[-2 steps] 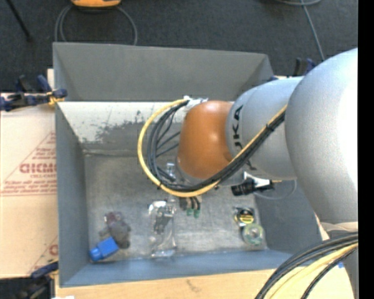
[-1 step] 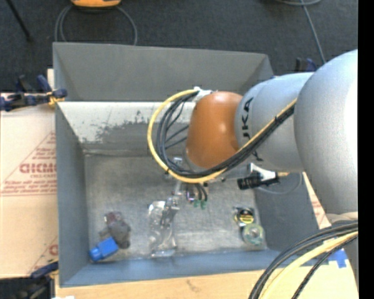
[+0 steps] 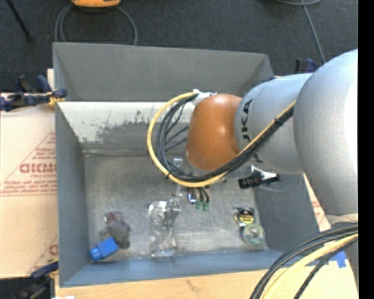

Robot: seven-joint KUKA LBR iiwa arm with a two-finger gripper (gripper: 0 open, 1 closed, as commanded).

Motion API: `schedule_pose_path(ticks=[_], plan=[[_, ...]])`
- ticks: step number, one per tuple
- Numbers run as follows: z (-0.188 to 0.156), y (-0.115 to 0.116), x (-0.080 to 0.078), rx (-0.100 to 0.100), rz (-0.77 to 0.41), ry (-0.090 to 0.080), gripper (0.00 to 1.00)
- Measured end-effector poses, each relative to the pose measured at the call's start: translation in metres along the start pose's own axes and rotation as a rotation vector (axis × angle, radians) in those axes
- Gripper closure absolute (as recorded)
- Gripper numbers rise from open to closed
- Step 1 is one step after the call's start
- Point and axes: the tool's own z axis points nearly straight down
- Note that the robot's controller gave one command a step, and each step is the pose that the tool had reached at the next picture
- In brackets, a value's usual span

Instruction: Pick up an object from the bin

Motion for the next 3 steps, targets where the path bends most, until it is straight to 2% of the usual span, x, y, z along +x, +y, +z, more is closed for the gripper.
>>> schedule_pose_path(ticks=[1,2,3], plan=[[-0.062,0.062,0.061,0.001,-0.120,0.010,0.00],[0.028,0.113,0.083,-0.001,-0.252,-0.003,0.00],[0.033,0.145,0.085,0.004,-0.249,-0.007,0.00]])
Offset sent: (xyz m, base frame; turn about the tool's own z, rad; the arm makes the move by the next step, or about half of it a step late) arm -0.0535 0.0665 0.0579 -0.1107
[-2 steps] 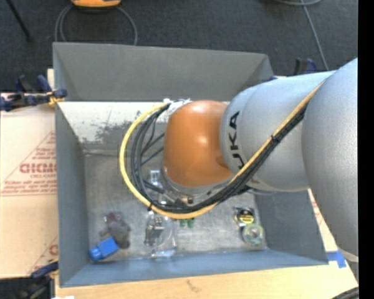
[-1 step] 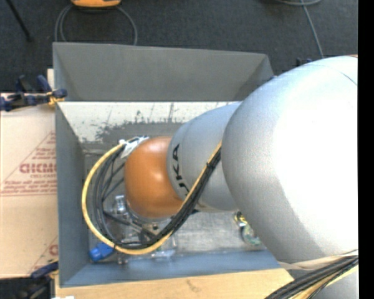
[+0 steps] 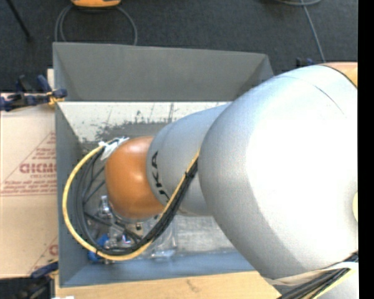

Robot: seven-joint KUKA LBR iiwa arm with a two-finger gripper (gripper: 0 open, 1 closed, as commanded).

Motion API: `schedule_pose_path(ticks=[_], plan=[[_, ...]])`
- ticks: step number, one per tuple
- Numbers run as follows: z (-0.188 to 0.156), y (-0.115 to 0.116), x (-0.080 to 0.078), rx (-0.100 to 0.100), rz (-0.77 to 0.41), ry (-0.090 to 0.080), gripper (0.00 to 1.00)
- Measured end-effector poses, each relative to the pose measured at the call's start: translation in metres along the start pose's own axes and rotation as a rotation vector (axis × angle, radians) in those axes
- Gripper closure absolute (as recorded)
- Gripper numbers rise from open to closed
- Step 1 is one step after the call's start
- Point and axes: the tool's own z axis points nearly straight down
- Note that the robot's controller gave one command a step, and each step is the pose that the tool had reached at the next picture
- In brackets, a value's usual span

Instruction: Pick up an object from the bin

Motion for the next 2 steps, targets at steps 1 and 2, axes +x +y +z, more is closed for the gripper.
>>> schedule_pose_path(ticks=[1,2], plan=[[0.000,-0.001,0.002,0.001,0.003,0.008,1.00],[-0.137,-0.006,-0.020,-0.006,-0.284,0.012,1.00]])
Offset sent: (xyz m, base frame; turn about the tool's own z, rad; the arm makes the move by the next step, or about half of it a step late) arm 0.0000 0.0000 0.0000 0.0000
